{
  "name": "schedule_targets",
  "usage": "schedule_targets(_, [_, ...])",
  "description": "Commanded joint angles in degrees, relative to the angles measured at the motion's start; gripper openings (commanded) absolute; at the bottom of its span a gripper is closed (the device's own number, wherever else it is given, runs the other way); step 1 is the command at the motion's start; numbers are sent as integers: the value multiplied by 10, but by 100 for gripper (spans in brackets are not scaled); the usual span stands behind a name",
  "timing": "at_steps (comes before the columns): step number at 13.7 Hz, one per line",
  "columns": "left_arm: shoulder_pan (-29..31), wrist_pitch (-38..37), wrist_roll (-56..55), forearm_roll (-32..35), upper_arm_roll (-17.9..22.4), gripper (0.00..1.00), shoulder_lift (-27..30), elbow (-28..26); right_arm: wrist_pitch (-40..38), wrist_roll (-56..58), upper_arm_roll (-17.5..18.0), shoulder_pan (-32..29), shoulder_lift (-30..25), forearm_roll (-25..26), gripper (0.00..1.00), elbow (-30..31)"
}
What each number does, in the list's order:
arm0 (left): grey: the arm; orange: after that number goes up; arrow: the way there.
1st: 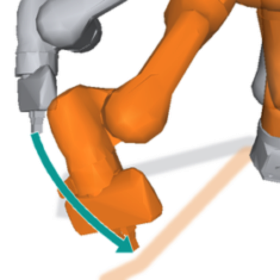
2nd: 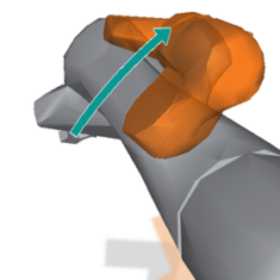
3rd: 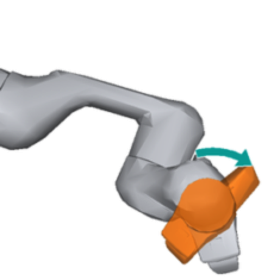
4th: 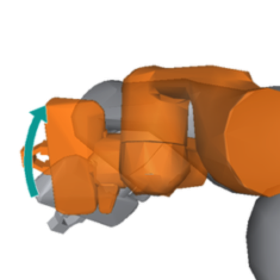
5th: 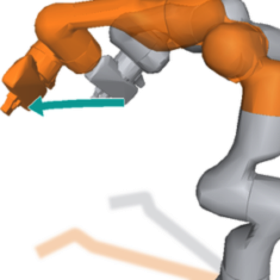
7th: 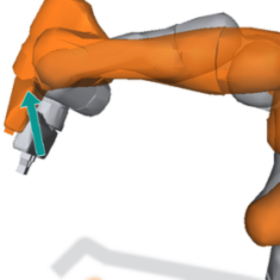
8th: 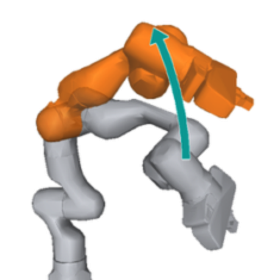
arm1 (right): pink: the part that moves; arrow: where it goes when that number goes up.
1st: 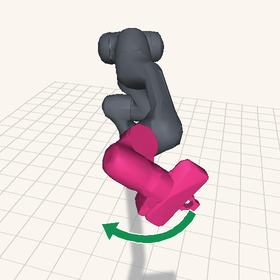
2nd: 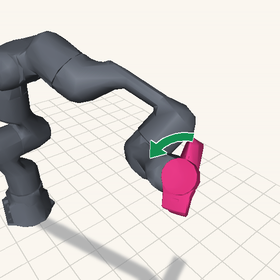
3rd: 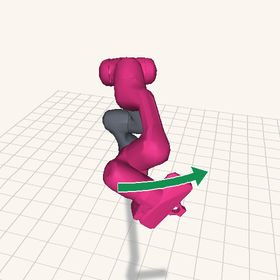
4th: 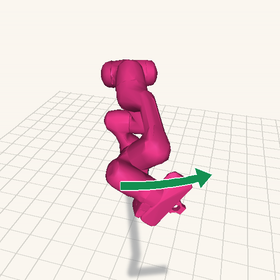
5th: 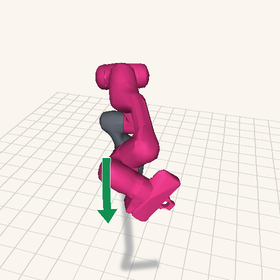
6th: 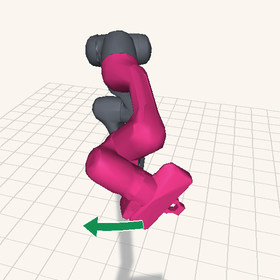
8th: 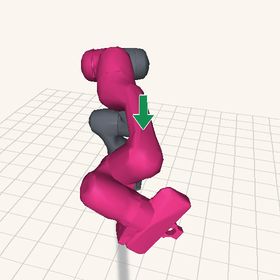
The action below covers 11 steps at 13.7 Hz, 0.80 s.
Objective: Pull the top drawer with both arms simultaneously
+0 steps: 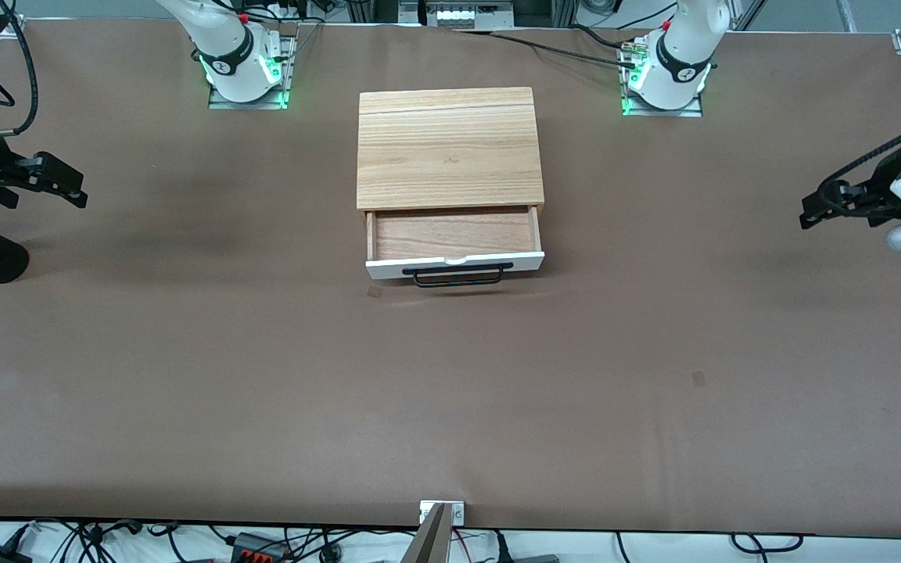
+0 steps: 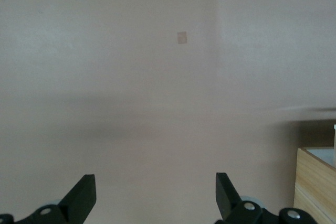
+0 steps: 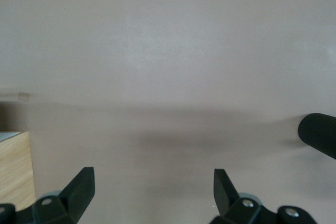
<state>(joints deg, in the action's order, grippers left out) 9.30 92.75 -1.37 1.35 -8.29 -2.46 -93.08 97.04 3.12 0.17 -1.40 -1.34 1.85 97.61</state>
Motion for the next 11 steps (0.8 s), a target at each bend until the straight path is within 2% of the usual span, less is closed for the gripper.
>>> schedule_targets(1, [-7, -12, -4, -7, 4, 100, 10, 0, -3, -7, 6, -5, -16, -9, 100, 16])
schedule_targets(6, [-4, -11, -5, -6, 11, 100, 9, 9, -7, 0, 6, -4, -24, -8, 100, 21])
schedule_targets(9, [-2, -12, 4, -8, 12, 100, 6, 11, 35, 1, 6, -5, -56, -8, 100, 77])
schedule_targets(11, [-2, -12, 2, -9, 11, 100, 6, 11, 38, 1, 6, -5, -58, -6, 100, 79])
